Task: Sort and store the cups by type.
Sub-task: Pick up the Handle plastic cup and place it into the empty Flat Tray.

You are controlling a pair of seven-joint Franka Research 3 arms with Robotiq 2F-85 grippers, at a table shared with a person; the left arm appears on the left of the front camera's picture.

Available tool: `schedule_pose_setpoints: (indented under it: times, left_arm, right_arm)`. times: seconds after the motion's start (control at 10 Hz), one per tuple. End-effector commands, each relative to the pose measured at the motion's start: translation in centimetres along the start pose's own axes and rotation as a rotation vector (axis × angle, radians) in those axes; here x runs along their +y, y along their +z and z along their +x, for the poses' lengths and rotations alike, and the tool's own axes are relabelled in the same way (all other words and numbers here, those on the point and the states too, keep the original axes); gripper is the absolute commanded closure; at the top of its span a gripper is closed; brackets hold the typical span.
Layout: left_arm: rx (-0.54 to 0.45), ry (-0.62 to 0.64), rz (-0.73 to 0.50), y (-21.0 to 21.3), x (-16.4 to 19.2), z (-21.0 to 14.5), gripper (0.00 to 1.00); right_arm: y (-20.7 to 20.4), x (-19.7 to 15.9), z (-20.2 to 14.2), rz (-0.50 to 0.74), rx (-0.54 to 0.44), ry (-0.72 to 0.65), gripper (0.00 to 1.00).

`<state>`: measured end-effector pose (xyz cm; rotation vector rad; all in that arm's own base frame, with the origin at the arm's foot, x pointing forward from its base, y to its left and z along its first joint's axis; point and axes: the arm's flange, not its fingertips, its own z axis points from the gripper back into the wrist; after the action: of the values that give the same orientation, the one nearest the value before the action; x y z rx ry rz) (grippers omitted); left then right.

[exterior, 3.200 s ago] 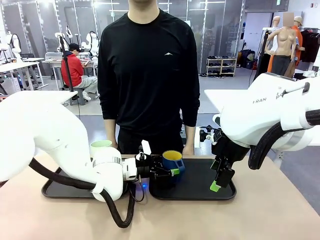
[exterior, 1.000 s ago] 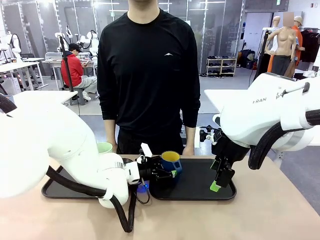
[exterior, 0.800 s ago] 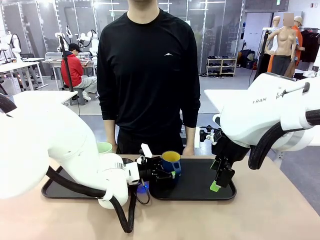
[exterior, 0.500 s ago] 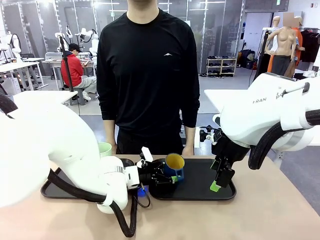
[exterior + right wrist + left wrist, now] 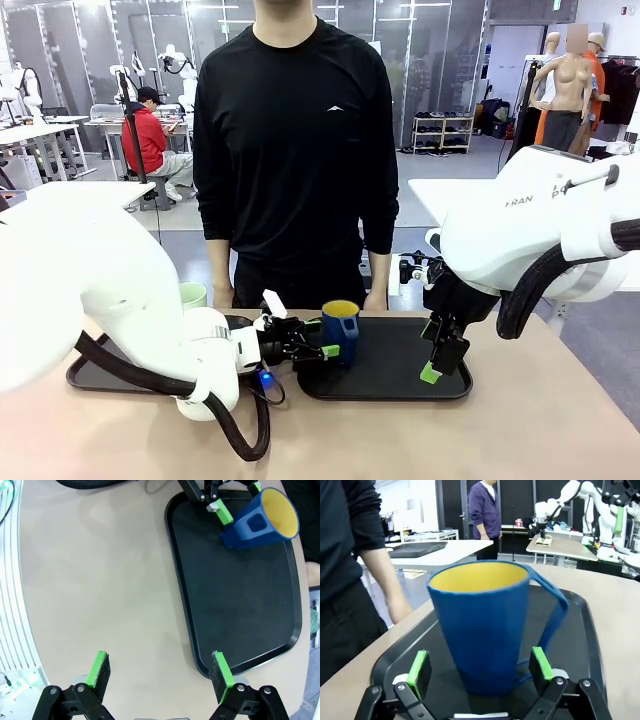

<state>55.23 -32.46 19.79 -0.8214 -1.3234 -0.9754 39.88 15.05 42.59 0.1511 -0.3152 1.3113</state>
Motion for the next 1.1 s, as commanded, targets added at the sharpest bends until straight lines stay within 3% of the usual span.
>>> schedule_pose_setpoints:
  times: [0.0,0.5,1.0]
  left_arm:
    - [0.0,-0.043,0.031,0.3,-4.8,-2.6,0.0]
    - [-0.007,-0.04,0.04,1.5,-6.3,-1.6,0.0]
    - [0.054,-0.049,0.037,4.0,-8.6,-0.5,0.0]
  right_arm:
    - [0.0,0.0,0.0,-0.008,0.006,-0.006,0.0]
    - [0.0,0.0,0.0,-0.008,0.006,-0.006,0.0]
    - [0.0,0.0,0.0,-0.008,0.006,-0.006,0.0]
